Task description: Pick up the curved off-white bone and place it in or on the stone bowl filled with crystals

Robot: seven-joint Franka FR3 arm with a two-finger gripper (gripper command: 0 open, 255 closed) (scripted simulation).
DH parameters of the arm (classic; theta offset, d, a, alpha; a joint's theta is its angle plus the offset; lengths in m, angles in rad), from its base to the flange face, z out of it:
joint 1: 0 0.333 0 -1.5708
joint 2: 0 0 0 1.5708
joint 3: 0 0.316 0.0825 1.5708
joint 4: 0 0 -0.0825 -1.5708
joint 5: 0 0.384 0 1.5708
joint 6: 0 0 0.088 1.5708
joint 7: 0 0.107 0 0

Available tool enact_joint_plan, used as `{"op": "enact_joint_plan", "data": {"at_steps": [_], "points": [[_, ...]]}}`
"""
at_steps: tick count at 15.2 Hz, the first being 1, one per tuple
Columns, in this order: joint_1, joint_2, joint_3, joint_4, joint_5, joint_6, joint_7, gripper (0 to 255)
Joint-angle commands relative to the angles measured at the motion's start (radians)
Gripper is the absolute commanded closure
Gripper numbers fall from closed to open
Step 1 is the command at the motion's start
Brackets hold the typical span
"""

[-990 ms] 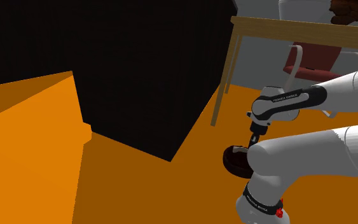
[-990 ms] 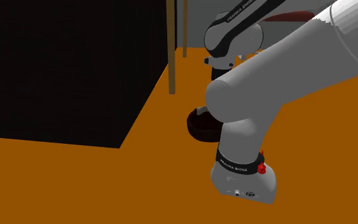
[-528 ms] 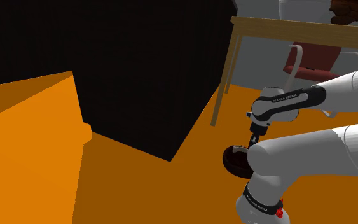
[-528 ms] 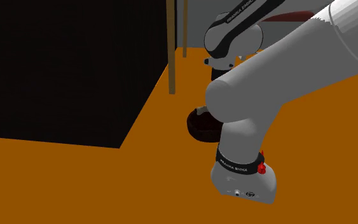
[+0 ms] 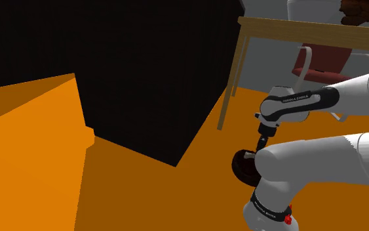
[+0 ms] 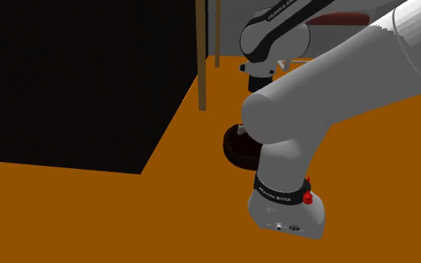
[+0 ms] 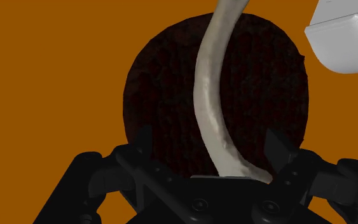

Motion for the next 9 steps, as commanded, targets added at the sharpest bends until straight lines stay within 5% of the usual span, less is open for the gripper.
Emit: {"op": "enact_joint_plan", "data": {"at_steps": [1, 9], "points": [[0.005, -0.043, 0.029, 0.043, 0.032, -0.085, -0.007, 0], [0.009, -0.060, 0.044, 0.062, 0.046, -0.119, -0.008, 0]]}}
